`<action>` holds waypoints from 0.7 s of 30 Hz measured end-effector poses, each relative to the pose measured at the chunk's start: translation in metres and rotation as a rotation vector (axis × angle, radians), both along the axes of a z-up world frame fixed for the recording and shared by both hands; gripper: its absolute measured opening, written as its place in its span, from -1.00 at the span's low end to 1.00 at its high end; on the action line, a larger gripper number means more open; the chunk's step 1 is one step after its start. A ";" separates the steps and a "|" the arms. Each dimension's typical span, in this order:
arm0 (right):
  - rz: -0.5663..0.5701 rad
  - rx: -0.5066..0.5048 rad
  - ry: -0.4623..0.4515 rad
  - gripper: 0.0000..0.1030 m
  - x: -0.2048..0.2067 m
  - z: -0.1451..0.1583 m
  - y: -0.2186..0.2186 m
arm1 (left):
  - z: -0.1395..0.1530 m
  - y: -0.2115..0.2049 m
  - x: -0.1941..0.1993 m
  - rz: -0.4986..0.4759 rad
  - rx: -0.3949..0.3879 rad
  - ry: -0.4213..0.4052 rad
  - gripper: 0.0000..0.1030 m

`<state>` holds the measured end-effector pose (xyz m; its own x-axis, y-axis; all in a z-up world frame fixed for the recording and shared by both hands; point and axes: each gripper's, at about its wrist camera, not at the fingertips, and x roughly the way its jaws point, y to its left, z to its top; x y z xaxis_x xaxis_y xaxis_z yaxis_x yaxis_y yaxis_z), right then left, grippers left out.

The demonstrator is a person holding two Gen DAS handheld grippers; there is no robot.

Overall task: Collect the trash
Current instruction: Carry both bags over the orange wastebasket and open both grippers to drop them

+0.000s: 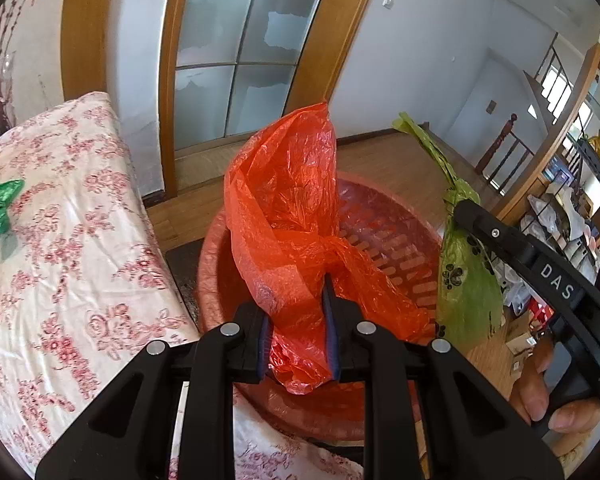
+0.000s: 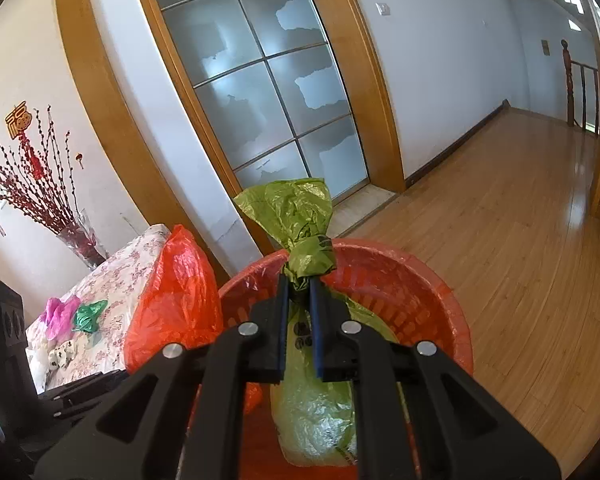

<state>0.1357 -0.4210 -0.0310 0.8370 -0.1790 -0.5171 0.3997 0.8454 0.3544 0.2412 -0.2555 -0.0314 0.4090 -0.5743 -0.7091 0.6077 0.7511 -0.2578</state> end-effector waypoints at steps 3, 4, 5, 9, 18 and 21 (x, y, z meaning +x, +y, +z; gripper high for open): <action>-0.002 0.006 0.008 -0.77 0.002 -0.005 -0.003 | -0.003 -0.007 -0.001 -0.007 0.012 0.002 -0.58; -0.003 0.008 0.010 -0.75 0.003 -0.006 -0.005 | -0.004 -0.008 0.000 -0.007 0.016 0.004 -0.57; -0.003 0.009 0.013 -0.71 0.004 -0.008 -0.006 | -0.005 -0.009 0.000 -0.007 0.020 0.007 -0.57; -0.011 0.014 0.024 -0.59 0.007 -0.011 -0.009 | -0.007 -0.011 0.002 0.002 0.031 0.018 -0.37; -0.040 0.023 0.043 -0.31 0.005 -0.016 -0.011 | -0.011 -0.002 0.001 0.036 0.051 0.025 -0.13; -0.052 0.018 0.044 -0.14 0.001 -0.014 -0.011 | -0.007 0.012 0.002 0.073 0.050 0.012 0.04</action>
